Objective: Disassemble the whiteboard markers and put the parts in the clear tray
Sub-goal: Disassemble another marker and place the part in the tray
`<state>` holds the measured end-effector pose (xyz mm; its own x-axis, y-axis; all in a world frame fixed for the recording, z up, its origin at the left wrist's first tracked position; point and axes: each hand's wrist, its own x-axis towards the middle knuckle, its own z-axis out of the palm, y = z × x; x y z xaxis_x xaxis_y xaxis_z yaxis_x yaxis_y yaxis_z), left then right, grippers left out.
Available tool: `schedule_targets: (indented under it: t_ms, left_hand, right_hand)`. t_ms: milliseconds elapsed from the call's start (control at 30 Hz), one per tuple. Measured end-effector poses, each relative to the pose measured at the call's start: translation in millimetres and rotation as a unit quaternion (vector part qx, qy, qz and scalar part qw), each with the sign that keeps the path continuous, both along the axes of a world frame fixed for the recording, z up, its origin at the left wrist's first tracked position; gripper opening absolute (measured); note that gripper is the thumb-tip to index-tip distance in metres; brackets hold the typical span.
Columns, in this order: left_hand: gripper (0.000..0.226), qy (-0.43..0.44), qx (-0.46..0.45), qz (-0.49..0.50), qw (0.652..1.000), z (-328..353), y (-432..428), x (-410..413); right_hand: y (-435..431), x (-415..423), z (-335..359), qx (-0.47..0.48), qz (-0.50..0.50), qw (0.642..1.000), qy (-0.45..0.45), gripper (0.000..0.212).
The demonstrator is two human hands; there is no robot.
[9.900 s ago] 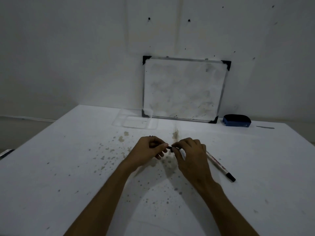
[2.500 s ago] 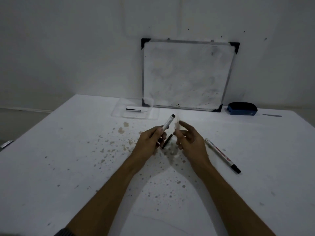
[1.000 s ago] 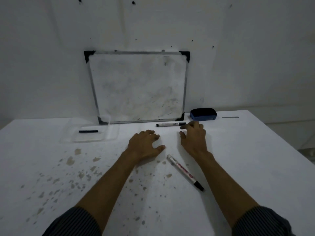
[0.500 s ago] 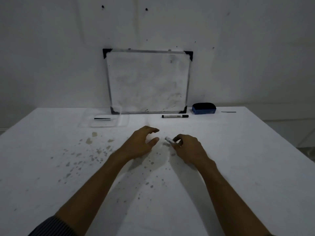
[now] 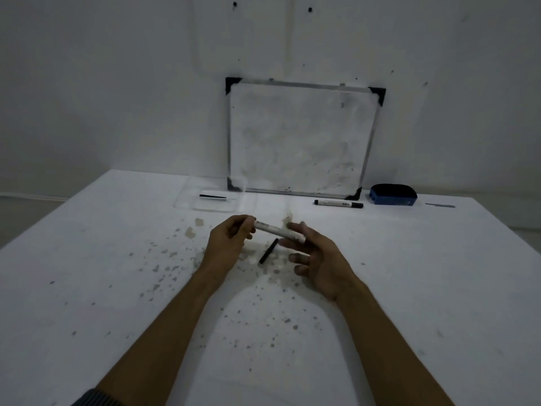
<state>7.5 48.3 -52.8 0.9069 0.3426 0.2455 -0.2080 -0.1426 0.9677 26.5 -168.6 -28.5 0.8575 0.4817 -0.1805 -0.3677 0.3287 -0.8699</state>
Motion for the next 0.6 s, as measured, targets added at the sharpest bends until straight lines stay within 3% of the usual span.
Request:
schedule_targets:
  t_ms: [67, 167, 300, 367, 467, 533, 600]
  left_hand:
    - [0.013, 0.011, -0.037, -0.008, 0.999, -0.3, 3.4, 3.2]
    - [0.012, 0.015, -0.014, -0.046, 0.999, 0.1, -8.3, 4.4]
    - [0.012, 0.009, 0.047, -0.09, 0.995, -8.6, -35.7, 0.1]
    - [0.018, -0.019, 0.182, -0.051, 0.982, -12.9, -40.5, -1.1]
    - [0.03, -0.112, 0.464, 0.041, 0.878, -15.6, -44.1, 1.5]
    - [0.035, -0.14, 0.521, 0.06, 0.84, -10.8, -47.7, 3.3]
    - [0.037, -0.129, 0.503, 0.06, 0.852, -5.6, -53.7, 2.3]
  right_hand:
    - [2.1, 2.2, -7.2, 0.065, -0.053, 0.996, 0.045, 0.046]
    - [12.2, 3.8, -15.7, 0.095, -0.107, 0.99, 0.01, 0.04]
    - [23.7, -0.8, -23.7, -0.079, -0.146, 0.977, -0.133, 0.034]
    - [26.7, -1.5, -25.5, -0.114, -0.171, 0.969, -0.138, 0.037]
    - [27.8, -1.4, -23.3, -0.119, -0.189, 0.969, -0.103, 0.039]
    - [28.9, -2.3, -22.0, -0.112, -0.198, 0.971, -0.079, 0.038]
    - [30.5, -3.9, -21.9, -0.112, -0.204, 0.969, -0.084, 0.037]
